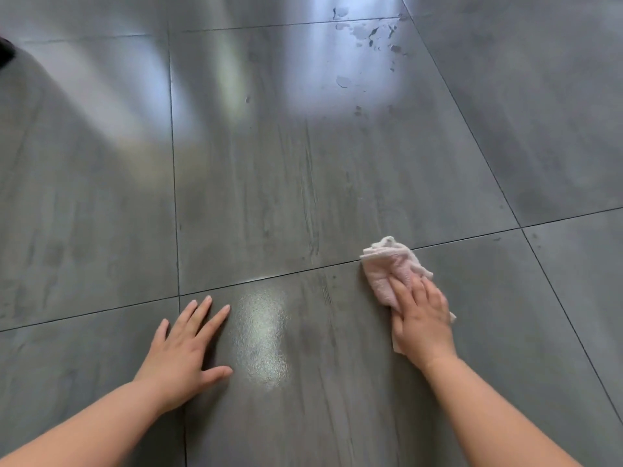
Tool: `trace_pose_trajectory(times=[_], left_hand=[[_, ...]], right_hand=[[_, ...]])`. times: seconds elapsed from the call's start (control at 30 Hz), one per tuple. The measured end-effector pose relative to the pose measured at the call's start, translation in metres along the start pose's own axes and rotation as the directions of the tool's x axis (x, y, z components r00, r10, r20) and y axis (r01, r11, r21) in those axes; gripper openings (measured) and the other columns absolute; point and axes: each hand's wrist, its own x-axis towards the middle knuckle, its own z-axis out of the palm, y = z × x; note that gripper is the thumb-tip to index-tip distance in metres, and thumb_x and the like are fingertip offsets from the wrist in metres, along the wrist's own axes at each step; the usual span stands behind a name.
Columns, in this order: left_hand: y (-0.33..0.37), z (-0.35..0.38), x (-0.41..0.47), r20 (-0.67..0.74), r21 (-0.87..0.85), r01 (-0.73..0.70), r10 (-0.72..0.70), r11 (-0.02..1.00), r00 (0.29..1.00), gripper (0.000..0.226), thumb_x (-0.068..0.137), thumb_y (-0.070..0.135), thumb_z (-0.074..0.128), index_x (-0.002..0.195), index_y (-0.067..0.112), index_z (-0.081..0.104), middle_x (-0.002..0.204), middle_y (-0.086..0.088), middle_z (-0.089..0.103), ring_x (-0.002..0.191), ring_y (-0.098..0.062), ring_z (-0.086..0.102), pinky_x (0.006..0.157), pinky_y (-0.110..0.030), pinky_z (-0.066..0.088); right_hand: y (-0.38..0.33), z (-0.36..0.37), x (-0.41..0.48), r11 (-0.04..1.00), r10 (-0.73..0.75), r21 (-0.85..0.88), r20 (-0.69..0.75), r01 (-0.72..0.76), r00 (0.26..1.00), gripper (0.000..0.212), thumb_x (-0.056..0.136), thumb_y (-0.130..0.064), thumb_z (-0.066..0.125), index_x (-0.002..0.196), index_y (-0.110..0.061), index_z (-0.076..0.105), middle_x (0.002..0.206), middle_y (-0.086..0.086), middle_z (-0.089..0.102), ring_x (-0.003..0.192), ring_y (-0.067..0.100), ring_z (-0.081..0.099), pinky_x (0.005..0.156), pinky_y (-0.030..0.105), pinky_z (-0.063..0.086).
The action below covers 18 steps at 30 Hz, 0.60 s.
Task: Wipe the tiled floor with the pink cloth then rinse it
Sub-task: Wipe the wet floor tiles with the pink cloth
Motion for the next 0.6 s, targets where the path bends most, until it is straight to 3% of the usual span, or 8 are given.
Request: trace_pose_trajectory(times=[0.07,0.13,0.2,0.27,0.37,0.4,0.47,0.6], left_hand=[[0.001,0.001,0.004,-0.094,0.023,-0.047,0.049,0.999,0.994,0.090,0.071,0.065,0.036,0.143,0.016,0.016,0.152,-0.005,0.022,0.140,-0.020,0.018,0.108,-0.044,0.032],[0.007,-0.001,0.014,-0.160,0.069,-0.063,0.073,0.996,0.984,0.086,0.063,0.066,0.024,0.134,0.019,0.035,0.137,-0.011,0.050,0.129,-0.022,0.031,0.093,-0.041,0.048],[0.019,-0.007,0.021,-0.076,0.016,-0.043,0.044,0.999,0.996,0.100,0.054,0.070,0.009,0.143,0.024,0.019,0.152,-0.009,0.024,0.142,-0.023,0.014,0.111,-0.039,0.030],[0.030,-0.006,0.024,-0.090,-0.042,-0.011,0.007,0.999,0.996,0.111,0.044,0.076,-0.006,0.144,0.028,0.003,0.156,-0.002,-0.001,0.145,-0.019,-0.001,0.118,-0.037,0.008],[0.026,-0.002,0.028,-0.054,0.050,-0.072,0.074,0.996,0.996,0.094,0.068,0.078,0.002,0.133,0.023,0.041,0.141,-0.009,0.044,0.133,-0.026,0.031,0.104,-0.037,0.027],[0.026,-0.007,0.028,-0.104,0.093,-0.067,0.077,0.993,0.992,0.075,0.076,0.069,0.016,0.125,0.023,0.051,0.133,-0.010,0.054,0.126,-0.025,0.042,0.099,-0.036,0.036],[0.024,-0.029,0.025,-0.097,0.101,-0.063,0.073,0.993,0.993,0.050,0.088,0.050,0.034,0.130,0.027,0.046,0.144,-0.001,0.043,0.131,-0.018,0.042,0.103,-0.032,0.039],[0.014,-0.123,0.009,-0.109,0.084,-0.050,0.059,0.995,0.992,0.036,0.093,0.035,0.039,0.129,0.030,0.045,0.138,0.013,0.046,0.125,-0.012,0.047,0.097,-0.026,0.041]], right_hand=[[-0.006,-0.004,0.000,0.969,0.234,0.070,0.048,-0.237,0.971,0.053,0.071,-0.028,0.037,0.114,-0.009,0.063,0.116,0.027,0.062,0.113,0.043,0.052,0.096,0.048,0.040],[-0.032,-0.002,-0.010,0.959,0.245,0.113,0.131,-0.260,0.961,0.050,0.071,-0.036,0.038,0.110,-0.015,0.061,0.108,0.025,0.064,0.107,0.040,0.047,0.076,0.053,0.052],[-0.070,-0.001,-0.025,0.994,0.049,0.086,0.149,-0.063,0.988,0.048,0.069,-0.047,0.034,0.110,-0.029,0.048,0.112,0.011,0.054,0.102,0.031,0.042,0.073,0.042,0.055],[-0.089,0.005,-0.042,0.971,-0.234,0.089,0.138,0.224,0.962,0.046,0.066,-0.051,0.033,0.109,-0.036,0.042,0.116,-0.001,0.043,0.103,0.025,0.042,0.084,0.037,0.043],[-0.082,0.013,-0.036,0.897,-0.442,0.084,0.149,0.434,0.885,0.044,0.064,-0.037,0.040,0.108,-0.035,0.042,0.118,-0.006,0.041,0.101,0.022,0.043,0.078,0.030,0.035],[-0.076,0.008,-0.030,0.914,-0.406,0.107,0.175,0.392,0.897,0.044,0.063,-0.033,0.045,0.107,-0.035,0.043,0.118,-0.006,0.041,0.099,0.021,0.043,0.074,0.029,0.041],[-0.062,-0.022,-0.014,0.977,-0.188,0.143,0.221,0.159,0.957,0.051,0.065,-0.021,0.058,0.114,-0.031,0.045,0.126,-0.003,0.040,0.101,0.022,0.042,0.073,0.027,0.049],[-0.036,-0.107,-0.016,0.873,0.079,0.366,0.545,-0.322,0.834,0.050,0.085,-0.003,0.043,0.130,-0.024,0.048,0.137,0.000,0.045,0.125,0.023,0.040,0.102,0.027,0.033]])
